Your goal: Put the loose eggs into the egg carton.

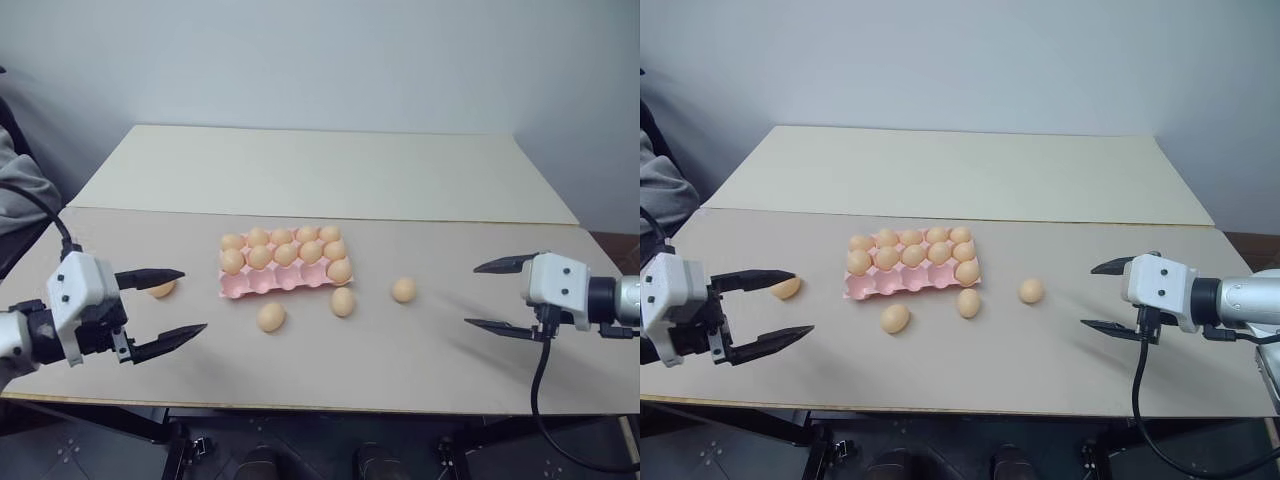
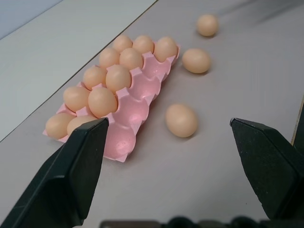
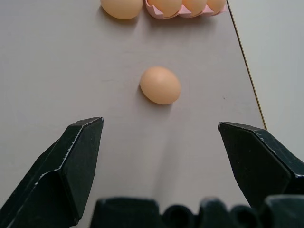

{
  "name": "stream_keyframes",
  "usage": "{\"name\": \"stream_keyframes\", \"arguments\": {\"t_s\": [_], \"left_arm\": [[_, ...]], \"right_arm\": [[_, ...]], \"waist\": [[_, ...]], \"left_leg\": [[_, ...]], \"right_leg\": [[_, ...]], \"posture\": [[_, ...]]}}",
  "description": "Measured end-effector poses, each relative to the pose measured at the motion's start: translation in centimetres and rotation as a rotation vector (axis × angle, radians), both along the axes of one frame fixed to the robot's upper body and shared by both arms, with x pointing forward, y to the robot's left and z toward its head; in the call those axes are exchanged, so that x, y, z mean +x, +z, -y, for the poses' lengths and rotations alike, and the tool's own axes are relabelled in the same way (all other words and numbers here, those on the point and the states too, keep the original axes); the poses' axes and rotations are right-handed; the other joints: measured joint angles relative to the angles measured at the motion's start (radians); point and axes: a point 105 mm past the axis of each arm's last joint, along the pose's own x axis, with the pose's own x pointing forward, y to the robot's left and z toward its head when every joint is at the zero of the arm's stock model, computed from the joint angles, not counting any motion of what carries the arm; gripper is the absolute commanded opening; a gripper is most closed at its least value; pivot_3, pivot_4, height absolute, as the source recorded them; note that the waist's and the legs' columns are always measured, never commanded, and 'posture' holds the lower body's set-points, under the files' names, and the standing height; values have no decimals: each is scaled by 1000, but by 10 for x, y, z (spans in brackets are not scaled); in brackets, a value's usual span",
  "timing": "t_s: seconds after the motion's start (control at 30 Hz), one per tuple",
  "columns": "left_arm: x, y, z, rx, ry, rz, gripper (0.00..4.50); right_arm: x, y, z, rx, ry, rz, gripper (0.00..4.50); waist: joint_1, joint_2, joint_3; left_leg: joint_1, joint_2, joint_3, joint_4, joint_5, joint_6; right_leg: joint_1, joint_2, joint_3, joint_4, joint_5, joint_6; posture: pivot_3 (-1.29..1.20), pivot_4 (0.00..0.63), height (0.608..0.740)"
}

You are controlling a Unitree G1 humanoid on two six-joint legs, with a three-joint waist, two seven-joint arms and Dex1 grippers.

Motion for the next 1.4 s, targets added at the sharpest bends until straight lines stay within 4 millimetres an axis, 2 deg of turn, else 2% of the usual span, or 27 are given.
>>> {"name": "stream_keyframes", "arguments": {"t_s": [0.2,0.5,0.63,0.8,0.97,1.07,1.23,1.4], "left_arm": [[9,12,0,-70,42,21,4448],[6,5,-1,-45,33,-15,4448],[6,-4,4,-18,8,-33,4448],[8,-10,12,3,-31,-42,4448],[10,-14,18,14,-67,-46,4448],[11,-13,21,13,-83,-45,4448],[11,-13,24,15,-101,-48,4448],[10,-14,25,16,-113,-53,4448]], "right_arm": [[0,-1,0,1,-5,3,4500],[0,-2,-1,8,-8,1,4500],[13,1,-18,119,-21,26,4500],[28,-24,-45,236,-66,-82,4500],[49,-39,-71,279,-116,-88,4500],[63,-48,-76,286,-168,-88,4500],[76,-59,-81,282,-210,-89,4500],[86,-73,-74,264,-269,-91,4500]], "waist": [[0,0,0],[-1,0,0],[-4,0,0],[-2,0,0],[-1,0,0],[-1,0,0],[0,0,0],[-1,0,0]], "left_leg": [[0,0,0,0,0,0],[0,0,0,0,0,0],[1,0,0,0,0,0],[-1,0,0,0,0,0],[-1,0,0,0,0,0],[-2,0,0,0,0,0],[-2,0,0,0,0,0],[-2,0,0,0,0,0]], "right_leg": [[0,0,0,0,0,0],[0,0,0,0,0,0],[0,0,0,1,0,0],[-1,0,0,0,0,0],[-1,0,0,1,0,0],[-2,0,0,0,0,0],[-2,0,0,0,0,0],[-2,0,0,1,0,0]], "posture": [[0,150,740],[0,150,740],[0,150,740],[0,150,740],[0,150,740],[0,150,740],[0,150,740],[0,150,740]]}}
